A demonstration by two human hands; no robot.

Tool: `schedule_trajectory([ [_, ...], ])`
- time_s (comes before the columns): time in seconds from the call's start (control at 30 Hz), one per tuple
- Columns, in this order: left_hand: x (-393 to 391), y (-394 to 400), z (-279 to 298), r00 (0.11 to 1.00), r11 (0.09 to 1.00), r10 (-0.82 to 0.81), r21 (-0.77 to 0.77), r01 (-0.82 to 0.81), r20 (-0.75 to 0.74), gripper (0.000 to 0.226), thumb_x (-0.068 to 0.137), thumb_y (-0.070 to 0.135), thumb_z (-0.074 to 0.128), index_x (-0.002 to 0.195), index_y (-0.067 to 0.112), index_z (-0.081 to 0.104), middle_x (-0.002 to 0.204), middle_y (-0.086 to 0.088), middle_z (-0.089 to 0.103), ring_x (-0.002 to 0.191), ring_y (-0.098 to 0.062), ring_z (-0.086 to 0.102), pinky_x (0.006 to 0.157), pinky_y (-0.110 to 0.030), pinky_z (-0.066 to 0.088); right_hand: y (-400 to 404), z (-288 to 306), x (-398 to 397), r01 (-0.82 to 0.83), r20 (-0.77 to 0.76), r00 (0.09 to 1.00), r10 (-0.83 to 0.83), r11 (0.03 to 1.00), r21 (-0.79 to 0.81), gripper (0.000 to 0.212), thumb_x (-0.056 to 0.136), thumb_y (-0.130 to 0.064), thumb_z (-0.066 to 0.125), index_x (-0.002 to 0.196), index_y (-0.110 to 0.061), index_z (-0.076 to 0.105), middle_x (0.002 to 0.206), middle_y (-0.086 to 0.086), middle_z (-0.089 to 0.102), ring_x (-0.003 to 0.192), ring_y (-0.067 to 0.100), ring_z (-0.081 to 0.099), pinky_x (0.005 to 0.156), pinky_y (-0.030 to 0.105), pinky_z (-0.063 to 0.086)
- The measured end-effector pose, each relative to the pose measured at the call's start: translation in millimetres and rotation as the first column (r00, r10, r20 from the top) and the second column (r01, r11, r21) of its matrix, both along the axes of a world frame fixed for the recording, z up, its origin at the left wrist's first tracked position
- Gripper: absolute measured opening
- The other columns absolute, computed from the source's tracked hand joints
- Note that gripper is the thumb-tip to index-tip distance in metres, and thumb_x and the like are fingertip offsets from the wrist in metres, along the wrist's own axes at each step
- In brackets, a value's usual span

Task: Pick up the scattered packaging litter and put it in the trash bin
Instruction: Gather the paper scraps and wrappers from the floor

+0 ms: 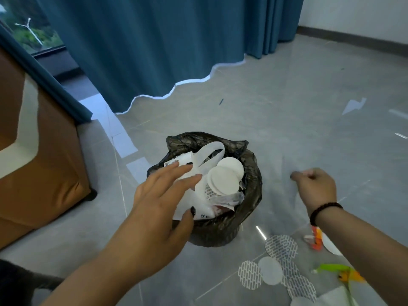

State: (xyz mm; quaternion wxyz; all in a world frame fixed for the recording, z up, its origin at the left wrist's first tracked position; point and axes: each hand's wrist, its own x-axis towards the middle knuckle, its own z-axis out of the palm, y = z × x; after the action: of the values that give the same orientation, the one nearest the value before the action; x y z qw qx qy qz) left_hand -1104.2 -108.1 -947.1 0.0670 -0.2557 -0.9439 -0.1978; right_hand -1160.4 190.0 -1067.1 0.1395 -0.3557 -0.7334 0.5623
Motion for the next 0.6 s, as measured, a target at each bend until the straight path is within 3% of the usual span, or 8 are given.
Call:
schedule_trajectory([
  [0.07,-5,2,0,0.997,0.996,0.08,0.032,-0.08,0.01,0.046,0.084,0.031,0.054,0.131,0.027,0.053,0.142,0.01,0.043,0.136,-0.012,0.032,0.111,-0.04,0.031,-7,50,0,-0.028,-0.249,0.968,0.028,1.0,0.007,0.023,0.076,-0.006,0.065,0.063,-0.016,0.048,0.076,-0.007,0.06,0.09,0.018,0.062,0.079,0.032,0.047],
  [0.13,-5,4,1,0.981,0.98,0.181,0.066,-0.186,0.07,0.046,0.084,0.021,0.064,0.128,0.028,0.055,0.141,0.011,0.044,0.134,-0.01,0.033,0.112,-0.032,0.029,-26,94,3,-0.128,-0.436,0.885,0.164,0.985,0.113,0.027,0.076,-0.001,0.064,0.064,-0.018,0.046,0.087,-0.008,0.064,0.093,0.009,0.064,0.078,0.027,0.051],
  [0.2,-6,7,1,0.959,0.957,0.26,0.105,-0.272,0.111,0.041,0.083,0.017,0.064,0.122,0.03,0.058,0.137,0.013,0.047,0.129,-0.009,0.038,0.106,-0.025,0.032,-52,122,8,-0.26,-0.512,0.777,0.365,0.928,0.267,0.027,0.076,0.002,0.063,0.068,-0.019,0.047,0.091,-0.006,0.067,0.097,0.005,0.065,0.081,0.022,0.052],
  [0.3,-5,11,7,0.94,0.922,0.317,0.193,-0.336,0.124,0.028,0.083,0.013,0.062,0.106,0.03,0.062,0.121,0.013,0.054,0.116,-0.011,0.048,0.093,-0.022,0.042,-90,124,13,-0.457,-0.377,0.631,0.679,0.717,0.527,0.021,0.075,0.001,0.064,0.074,-0.016,0.052,0.096,-0.005,0.069,0.102,0.005,0.063,0.091,0.026,0.051],
  [0.37,-5,12,11,0.927,0.893,0.351,0.251,-0.374,0.132,0.021,0.083,0.012,0.063,0.098,0.028,0.063,0.112,0.012,0.054,0.108,-0.011,0.05,0.086,-0.022,0.042,-103,115,13,-0.556,-0.224,0.579,0.784,0.58,0.596,0.022,0.075,0.0,0.063,0.078,-0.02,0.055,0.097,-0.005,0.069,0.1,0.01,0.063,0.088,0.032,0.052],
  [0.5,-3,10,12,0.929,0.864,0.342,0.342,-0.37,0.141,0.02,0.083,0.009,0.063,0.086,0.029,0.063,0.102,0.012,0.055,0.1,-0.011,0.053,0.08,-0.022,0.045,-108,107,16,-0.744,0.148,0.544,0.826,0.393,0.54,0.036,0.074,0.004,0.058,0.099,-0.022,0.064,0.11,-0.004,0.062,0.093,0.013,0.058,0.076,0.026,0.05],
  [0.6,2,7,7,0.955,0.884,0.273,0.361,-0.297,0.118,0.027,0.081,0.007,0.063,0.08,0.034,0.06,0.096,0.021,0.054,0.092,-0.005,0.054,0.072,-0.016,0.044,-104,106,21,-0.819,0.289,0.461,0.839,0.276,0.504,0.046,0.073,0.0,0.065,0.109,-0.029,0.063,0.118,-0.005,0.06,0.103,0.014,0.058,0.084,0.028,0.052],
])
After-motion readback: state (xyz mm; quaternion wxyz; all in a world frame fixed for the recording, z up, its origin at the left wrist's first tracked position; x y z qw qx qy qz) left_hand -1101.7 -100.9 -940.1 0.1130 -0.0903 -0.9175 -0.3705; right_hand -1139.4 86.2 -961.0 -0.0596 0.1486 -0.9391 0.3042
